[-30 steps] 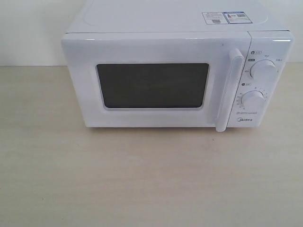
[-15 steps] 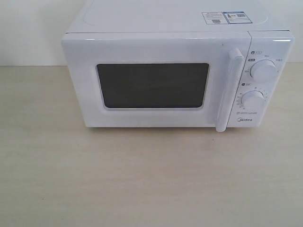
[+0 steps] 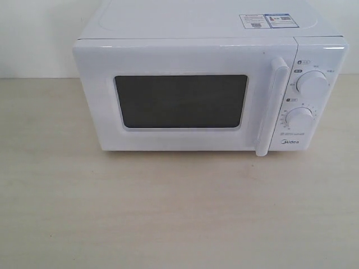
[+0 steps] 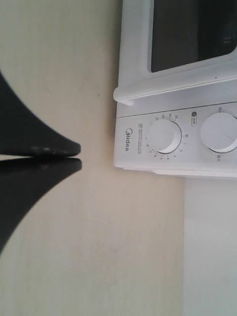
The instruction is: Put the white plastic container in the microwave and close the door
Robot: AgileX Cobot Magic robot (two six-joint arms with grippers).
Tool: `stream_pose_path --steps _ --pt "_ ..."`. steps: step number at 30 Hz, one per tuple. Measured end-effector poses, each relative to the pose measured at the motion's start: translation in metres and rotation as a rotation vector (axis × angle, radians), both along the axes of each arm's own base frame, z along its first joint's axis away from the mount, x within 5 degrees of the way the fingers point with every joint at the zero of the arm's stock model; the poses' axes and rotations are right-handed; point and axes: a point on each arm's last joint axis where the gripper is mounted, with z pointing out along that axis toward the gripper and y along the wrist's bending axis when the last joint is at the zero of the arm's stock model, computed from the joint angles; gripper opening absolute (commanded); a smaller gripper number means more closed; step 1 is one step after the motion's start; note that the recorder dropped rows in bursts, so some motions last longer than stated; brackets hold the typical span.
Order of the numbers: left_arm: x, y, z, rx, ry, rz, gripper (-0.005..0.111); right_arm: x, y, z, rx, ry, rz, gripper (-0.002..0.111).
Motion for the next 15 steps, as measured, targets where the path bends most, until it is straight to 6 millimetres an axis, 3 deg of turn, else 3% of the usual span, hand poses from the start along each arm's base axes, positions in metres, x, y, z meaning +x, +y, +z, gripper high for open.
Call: stream_pose_path --steps 15 --pt "0.0000 0.0000 0.0000 0.000 0.000 0.000 0.004 -0.0003 -0.0012 -0.0014 0.002 0.017 -0.023 0.000"
